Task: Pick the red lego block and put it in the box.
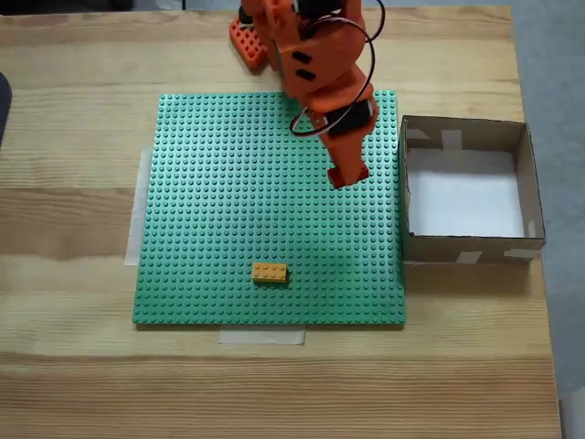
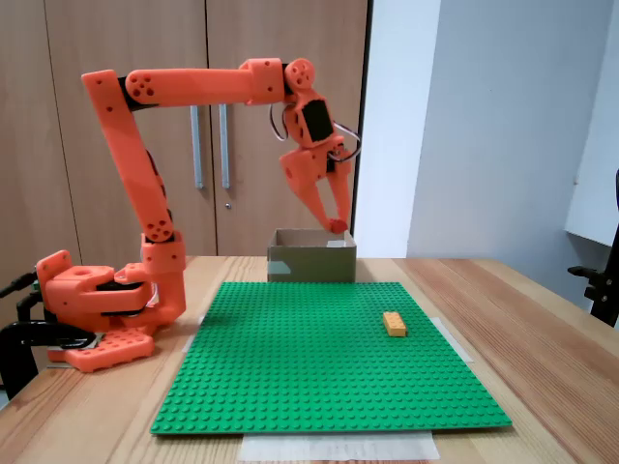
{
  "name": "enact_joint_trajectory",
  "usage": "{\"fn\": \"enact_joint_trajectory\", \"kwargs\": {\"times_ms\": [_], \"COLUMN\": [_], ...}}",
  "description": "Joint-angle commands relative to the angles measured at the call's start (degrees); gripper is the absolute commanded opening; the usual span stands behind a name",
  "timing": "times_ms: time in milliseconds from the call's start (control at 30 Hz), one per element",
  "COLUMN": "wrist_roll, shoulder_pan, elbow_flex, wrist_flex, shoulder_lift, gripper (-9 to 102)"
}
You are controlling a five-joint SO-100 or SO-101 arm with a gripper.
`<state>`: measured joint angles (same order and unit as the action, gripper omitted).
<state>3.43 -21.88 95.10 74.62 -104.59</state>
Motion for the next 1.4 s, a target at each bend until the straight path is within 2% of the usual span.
{"fn": "enact_joint_trajectory", "kwargs": {"times_ms": [0, 600, 967, 1367], "wrist_roll": [-0.26, -1.58, -3.16, -4.48], "shoulder_pan": [-2.46, -13.18, -22.59, -26.63], "elbow_flex": [-3.25, -9.23, -14.59, -17.75], "wrist_flex": [-0.62, -2.55, 0.44, 1.49], "shoulder_lift": [-2.29, 0.00, 6.06, 13.10], "gripper": [-1, -1, -1, -1]}}
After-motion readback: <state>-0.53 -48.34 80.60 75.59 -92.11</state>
